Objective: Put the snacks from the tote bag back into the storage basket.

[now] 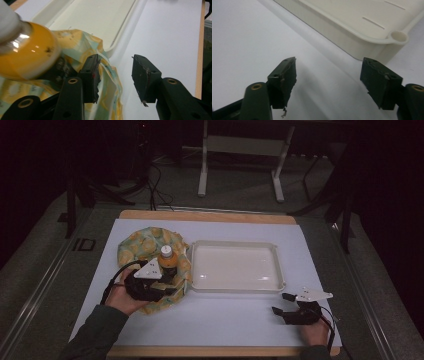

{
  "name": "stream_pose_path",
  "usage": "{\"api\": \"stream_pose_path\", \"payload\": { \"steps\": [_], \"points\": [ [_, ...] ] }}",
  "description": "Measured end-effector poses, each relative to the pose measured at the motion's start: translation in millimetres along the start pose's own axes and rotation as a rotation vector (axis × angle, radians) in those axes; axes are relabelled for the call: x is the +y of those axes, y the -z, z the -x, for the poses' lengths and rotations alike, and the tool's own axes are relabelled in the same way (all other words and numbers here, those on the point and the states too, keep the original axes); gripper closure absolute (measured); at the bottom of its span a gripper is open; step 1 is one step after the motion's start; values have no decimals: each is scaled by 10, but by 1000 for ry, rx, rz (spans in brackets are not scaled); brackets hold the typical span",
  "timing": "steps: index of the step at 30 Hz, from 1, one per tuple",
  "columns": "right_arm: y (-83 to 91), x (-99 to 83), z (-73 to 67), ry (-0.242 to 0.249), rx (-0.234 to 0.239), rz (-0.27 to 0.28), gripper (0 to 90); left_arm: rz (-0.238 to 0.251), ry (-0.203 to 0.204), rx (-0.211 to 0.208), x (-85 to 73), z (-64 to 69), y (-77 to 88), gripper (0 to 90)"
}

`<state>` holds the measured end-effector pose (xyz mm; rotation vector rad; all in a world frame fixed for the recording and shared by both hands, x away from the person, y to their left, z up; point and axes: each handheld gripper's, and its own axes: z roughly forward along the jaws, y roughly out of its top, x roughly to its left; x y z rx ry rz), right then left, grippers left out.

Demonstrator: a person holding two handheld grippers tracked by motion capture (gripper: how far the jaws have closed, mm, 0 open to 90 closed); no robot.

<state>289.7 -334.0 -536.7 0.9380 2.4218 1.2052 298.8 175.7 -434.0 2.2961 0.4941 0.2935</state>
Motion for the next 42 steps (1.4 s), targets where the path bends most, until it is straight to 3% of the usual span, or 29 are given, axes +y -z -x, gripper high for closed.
{"api": "stream_pose_path", "payload": {
  "steps": [2,8,18,25,31,42],
  "points": [
    [23,-10,10,-8,-1,27,196,-14,-7,-4,30,-26,21,593],
    [56,-25,24,-23,0,60,148,-78,-34,-20,100,-97,37,623],
    [39,-18,14,-17,-7,46,148,-143,-83,-33,334,-186,137,607],
    [37,-17,18,-16,-8,43,148,-169,-92,-27,500,-294,226,591],
    [37,-18,24,-23,0,46,148,-233,-99,-27,653,-415,327,611],
    [35,-17,25,-21,1,42,148,-261,-96,-26,833,-546,417,596]
  ]
}}
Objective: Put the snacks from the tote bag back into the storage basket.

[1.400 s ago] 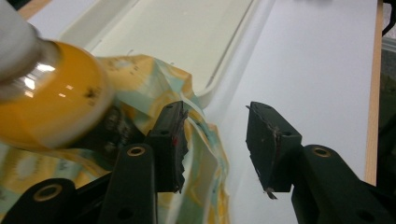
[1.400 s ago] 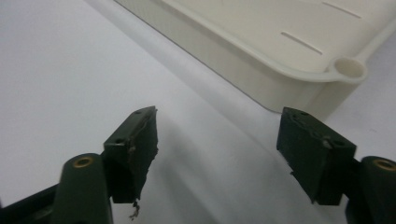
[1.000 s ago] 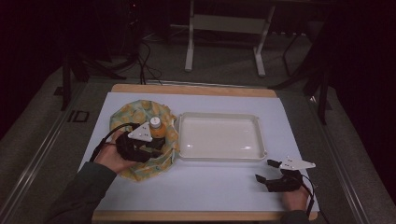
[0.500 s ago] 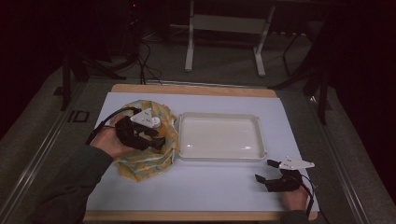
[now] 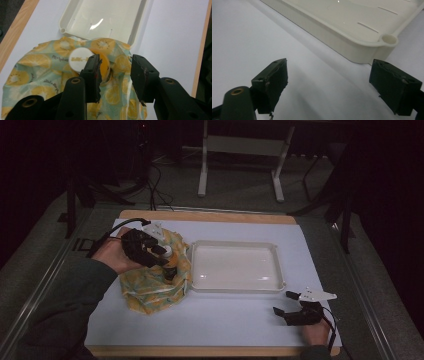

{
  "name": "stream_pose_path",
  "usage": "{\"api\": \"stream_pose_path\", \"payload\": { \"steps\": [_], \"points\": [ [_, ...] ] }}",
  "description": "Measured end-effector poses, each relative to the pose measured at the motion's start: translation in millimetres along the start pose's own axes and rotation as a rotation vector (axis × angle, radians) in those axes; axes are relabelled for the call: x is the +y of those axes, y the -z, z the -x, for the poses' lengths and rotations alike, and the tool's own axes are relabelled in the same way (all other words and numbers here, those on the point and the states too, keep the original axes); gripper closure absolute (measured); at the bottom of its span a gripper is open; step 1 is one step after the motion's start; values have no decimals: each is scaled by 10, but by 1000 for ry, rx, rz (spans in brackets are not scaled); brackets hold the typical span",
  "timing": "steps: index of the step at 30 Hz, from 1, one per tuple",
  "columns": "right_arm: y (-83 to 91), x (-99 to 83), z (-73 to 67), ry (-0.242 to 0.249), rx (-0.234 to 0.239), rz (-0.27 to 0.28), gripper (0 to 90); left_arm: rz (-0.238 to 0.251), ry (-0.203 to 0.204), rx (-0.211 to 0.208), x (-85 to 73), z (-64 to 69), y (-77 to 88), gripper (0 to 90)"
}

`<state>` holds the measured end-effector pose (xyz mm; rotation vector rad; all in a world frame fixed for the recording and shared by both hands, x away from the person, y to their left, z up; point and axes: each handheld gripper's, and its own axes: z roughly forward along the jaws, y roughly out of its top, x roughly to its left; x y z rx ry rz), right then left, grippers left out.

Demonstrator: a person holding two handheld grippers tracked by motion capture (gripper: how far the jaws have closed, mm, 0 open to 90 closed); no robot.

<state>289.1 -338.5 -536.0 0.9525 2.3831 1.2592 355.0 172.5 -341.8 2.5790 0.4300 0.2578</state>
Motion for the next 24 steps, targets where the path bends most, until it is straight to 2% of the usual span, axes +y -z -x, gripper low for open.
{"api": "stream_pose_path", "payload": {
  "steps": [3,6,13,21,24],
  "points": [
    [0,0,3,-1,1,0,148,-18,7,3,51,-65,9,590],
    [0,0,4,-3,3,-1,148,-28,9,18,79,-96,1,543],
    [-3,1,6,-4,5,-2,148,-60,10,28,184,-174,-33,539],
    [-6,2,9,-10,9,-12,150,-153,6,18,290,-254,-216,537],
    [-7,3,11,-12,10,-11,150,-147,13,16,298,-278,-233,530]
  ]
}}
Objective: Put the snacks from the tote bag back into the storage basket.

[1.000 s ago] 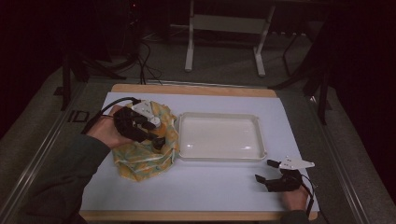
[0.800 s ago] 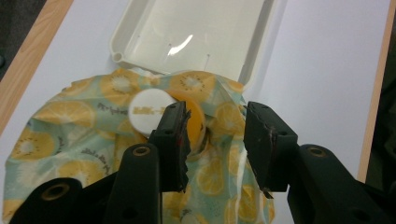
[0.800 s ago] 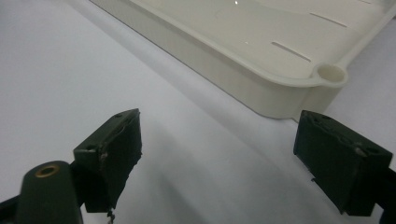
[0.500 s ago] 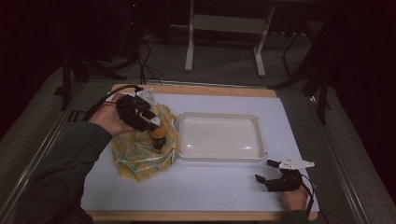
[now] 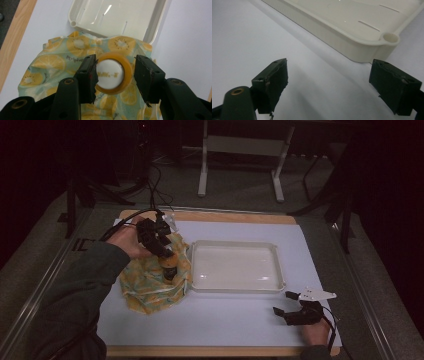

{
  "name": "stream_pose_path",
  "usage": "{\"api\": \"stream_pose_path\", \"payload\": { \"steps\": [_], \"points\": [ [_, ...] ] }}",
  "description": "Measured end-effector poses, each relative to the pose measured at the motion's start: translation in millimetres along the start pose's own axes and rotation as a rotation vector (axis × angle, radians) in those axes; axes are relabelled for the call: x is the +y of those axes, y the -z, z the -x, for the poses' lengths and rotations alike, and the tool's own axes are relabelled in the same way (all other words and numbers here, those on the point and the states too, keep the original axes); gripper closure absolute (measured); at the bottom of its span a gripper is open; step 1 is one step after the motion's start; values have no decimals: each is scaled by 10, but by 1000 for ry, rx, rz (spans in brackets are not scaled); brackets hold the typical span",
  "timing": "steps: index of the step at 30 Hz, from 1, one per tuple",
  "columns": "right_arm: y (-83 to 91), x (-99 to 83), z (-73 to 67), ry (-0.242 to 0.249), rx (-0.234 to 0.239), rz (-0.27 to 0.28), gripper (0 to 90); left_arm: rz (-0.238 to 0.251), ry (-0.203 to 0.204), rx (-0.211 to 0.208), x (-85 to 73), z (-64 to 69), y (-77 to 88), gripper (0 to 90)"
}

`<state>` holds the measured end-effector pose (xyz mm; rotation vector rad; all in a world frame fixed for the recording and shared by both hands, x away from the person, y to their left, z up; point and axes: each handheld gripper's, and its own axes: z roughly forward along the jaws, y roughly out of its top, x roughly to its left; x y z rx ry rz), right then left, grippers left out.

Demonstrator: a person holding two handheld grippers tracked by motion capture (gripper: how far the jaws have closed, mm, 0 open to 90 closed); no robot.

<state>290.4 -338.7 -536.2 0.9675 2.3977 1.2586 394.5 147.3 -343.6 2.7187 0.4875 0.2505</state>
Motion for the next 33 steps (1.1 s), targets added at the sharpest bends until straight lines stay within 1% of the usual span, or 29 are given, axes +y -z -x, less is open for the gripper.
{"api": "stream_pose_path", "payload": {
  "steps": [3,7,14,17,18,20,27,33],
  "points": [
    [-1,0,2,-2,2,-1,150,-12,2,0,14,-11,-3,533],
    [-1,1,2,-3,2,-1,150,-44,3,0,21,-25,-54,529],
    [-5,1,4,-4,4,-3,152,-87,21,-23,-4,-74,-195,534],
    [-5,2,5,-4,4,-3,152,-93,34,-40,-17,-95,-237,544],
    [-5,2,6,-4,4,-4,152,-89,43,-44,-19,-98,-240,540],
    [-5,2,5,-4,4,-3,152,-90,45,-47,-17,-104,-235,546],
    [-7,2,6,-5,4,-5,152,-112,45,-42,17,-99,-221,575],
    [-8,3,5,-8,3,-7,152,-152,42,-31,64,-84,-221,585]
  ]
}}
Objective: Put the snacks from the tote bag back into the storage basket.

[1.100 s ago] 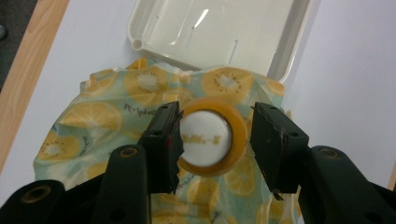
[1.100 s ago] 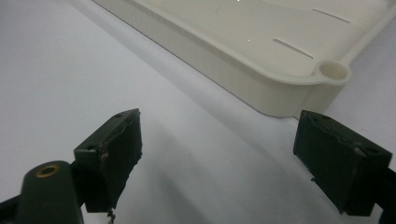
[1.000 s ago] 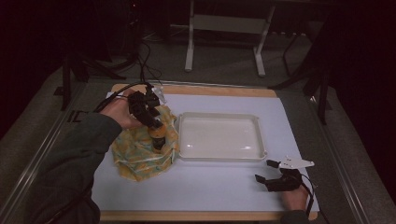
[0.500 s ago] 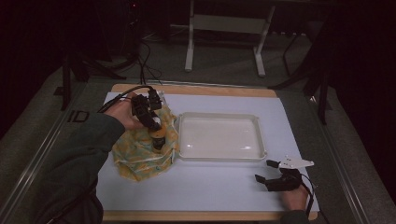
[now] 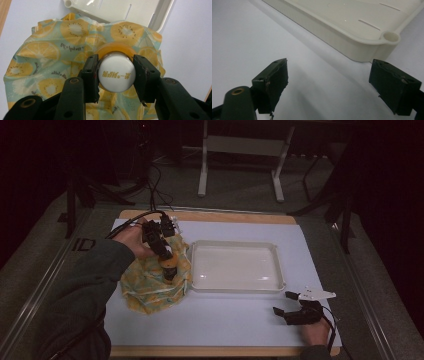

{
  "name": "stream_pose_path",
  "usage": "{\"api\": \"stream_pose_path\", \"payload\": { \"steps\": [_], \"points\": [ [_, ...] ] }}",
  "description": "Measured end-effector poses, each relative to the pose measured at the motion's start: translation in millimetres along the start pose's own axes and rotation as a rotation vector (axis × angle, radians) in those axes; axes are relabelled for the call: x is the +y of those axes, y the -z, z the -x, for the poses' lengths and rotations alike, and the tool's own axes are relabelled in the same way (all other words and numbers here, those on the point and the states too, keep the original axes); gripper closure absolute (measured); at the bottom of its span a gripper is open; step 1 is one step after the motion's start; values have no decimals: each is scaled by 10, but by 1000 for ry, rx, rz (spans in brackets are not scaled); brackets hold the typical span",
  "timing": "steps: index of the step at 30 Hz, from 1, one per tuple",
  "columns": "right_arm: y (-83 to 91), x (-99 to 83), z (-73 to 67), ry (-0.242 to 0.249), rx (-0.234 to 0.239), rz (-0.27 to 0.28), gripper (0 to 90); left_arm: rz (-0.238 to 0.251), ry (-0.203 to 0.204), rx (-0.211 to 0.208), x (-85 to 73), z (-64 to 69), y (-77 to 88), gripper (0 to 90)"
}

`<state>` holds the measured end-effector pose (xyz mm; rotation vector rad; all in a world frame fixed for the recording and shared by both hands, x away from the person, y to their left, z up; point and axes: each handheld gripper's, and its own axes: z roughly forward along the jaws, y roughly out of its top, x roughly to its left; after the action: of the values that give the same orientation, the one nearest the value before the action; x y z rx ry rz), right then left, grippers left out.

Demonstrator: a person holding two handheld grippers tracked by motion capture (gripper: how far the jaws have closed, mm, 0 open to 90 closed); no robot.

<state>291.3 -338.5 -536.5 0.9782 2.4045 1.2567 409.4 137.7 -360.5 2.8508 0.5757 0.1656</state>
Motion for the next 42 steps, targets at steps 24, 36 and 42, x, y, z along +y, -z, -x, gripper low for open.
{"api": "stream_pose_path", "payload": {
  "steps": [24,36,42],
  "points": [
    [0,0,2,2,-1,2,151,-71,18,6,49,16,57,591],
    [-2,1,-2,4,-4,0,152,-82,10,19,78,34,178,593],
    [-3,1,-3,5,-4,0,152,-78,5,25,113,59,243,593]
  ]
}}
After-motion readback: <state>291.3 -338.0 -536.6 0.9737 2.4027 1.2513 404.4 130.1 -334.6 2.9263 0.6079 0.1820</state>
